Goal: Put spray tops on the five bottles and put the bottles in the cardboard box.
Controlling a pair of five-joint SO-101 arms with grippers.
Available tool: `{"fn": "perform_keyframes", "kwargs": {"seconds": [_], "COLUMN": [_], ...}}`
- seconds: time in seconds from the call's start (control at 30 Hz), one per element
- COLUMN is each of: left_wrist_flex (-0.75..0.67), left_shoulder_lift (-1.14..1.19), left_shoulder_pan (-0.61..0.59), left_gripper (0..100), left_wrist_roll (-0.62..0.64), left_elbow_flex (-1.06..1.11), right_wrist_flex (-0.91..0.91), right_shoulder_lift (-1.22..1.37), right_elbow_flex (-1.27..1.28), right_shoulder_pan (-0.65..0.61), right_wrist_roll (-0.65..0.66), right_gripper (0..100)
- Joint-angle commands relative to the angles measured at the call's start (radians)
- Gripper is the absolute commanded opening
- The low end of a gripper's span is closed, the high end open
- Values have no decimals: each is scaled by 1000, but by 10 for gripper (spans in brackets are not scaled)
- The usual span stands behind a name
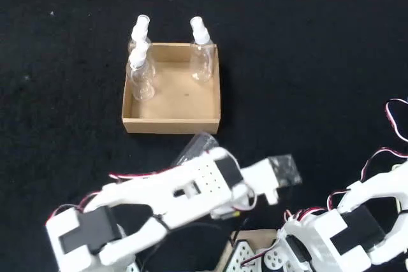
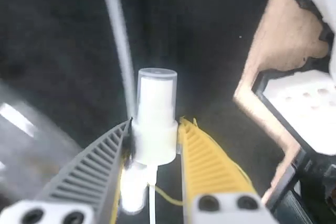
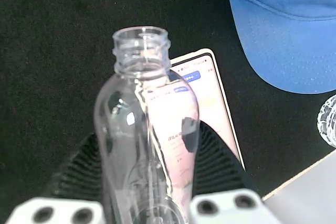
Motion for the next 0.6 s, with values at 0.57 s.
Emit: {"fn": "perform_keyframes", "kwargs": {"seconds": [0.57], "left_wrist_flex": [-187], "left_shoulder_lift": [-775], "left_shoulder_pan": [-429], "left_gripper": [62], "left_wrist_roll": [169], "left_elbow_flex": [-262], "right_wrist_flex": [100], "right_shoulder_lift": [-390], "right_elbow_flex": [97], "right_shoulder_pan": [-384], "right_wrist_roll": [-370], "right_gripper": [11]}}
